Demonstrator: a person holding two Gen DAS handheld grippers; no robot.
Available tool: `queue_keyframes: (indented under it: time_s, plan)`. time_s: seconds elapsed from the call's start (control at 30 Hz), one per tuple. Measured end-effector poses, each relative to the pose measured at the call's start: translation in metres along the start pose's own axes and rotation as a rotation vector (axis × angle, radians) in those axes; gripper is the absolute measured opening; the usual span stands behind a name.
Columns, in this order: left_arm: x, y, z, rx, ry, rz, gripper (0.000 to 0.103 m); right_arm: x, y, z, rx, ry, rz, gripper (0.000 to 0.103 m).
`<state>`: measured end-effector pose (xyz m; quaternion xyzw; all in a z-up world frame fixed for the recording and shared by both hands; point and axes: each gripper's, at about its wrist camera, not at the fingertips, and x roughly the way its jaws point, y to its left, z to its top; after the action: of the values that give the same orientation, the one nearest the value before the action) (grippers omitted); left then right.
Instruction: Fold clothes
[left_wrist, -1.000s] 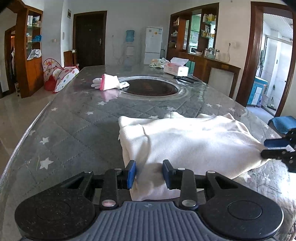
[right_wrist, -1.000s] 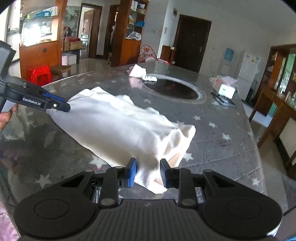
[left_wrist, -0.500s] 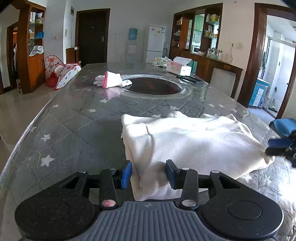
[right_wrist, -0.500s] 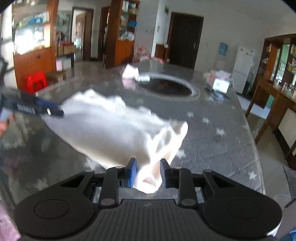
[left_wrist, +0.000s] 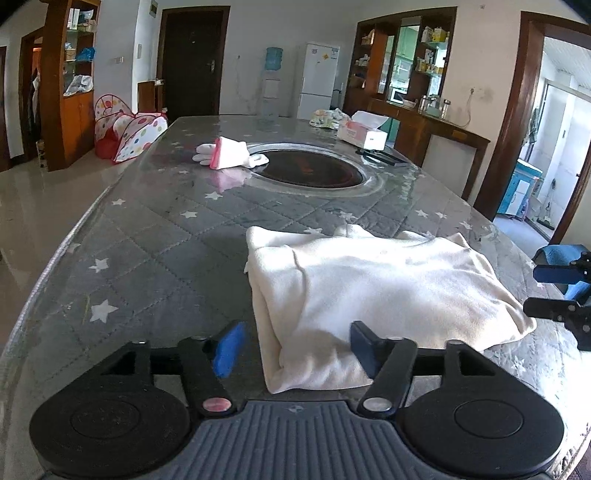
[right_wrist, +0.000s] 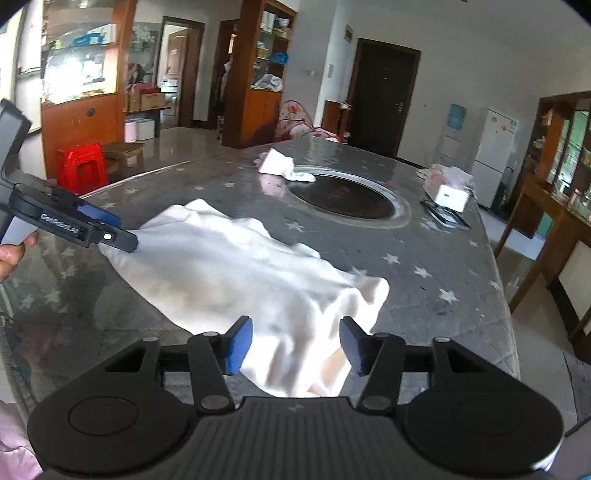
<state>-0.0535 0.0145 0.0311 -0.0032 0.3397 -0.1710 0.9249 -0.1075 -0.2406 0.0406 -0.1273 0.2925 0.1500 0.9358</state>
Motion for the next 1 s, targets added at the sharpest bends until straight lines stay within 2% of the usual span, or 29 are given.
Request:
queue_keyframes:
  time_s: [0.1,0.17,0.43,0.83,1.0]
  plan:
    - [-0.003,-0.001,0.001,0.003,0.007,0.008,0.080,0.000,0.009,0.005,-0.017,-0.006,0.018,0.065]
    - [-0.006,-0.001,0.002,0.004,0.007,0.015,0.090,0.001,0.014,0.007,-0.024,-0.007,0.033,0.071]
    - [-0.015,0.001,0.003,-0.007,-0.003,0.032,0.103,0.005,0.037,0.016,-0.049,-0.012,0.082,0.089]
    - [-0.016,0.026,0.014,-0.083,0.003,0.081,0.103,0.020,0.078,0.036,-0.181,-0.007,0.177,0.090]
    - [-0.017,0.039,0.024,-0.108,-0.011,0.100,0.103,0.030,0.100,0.045,-0.252,-0.009,0.210,0.087]
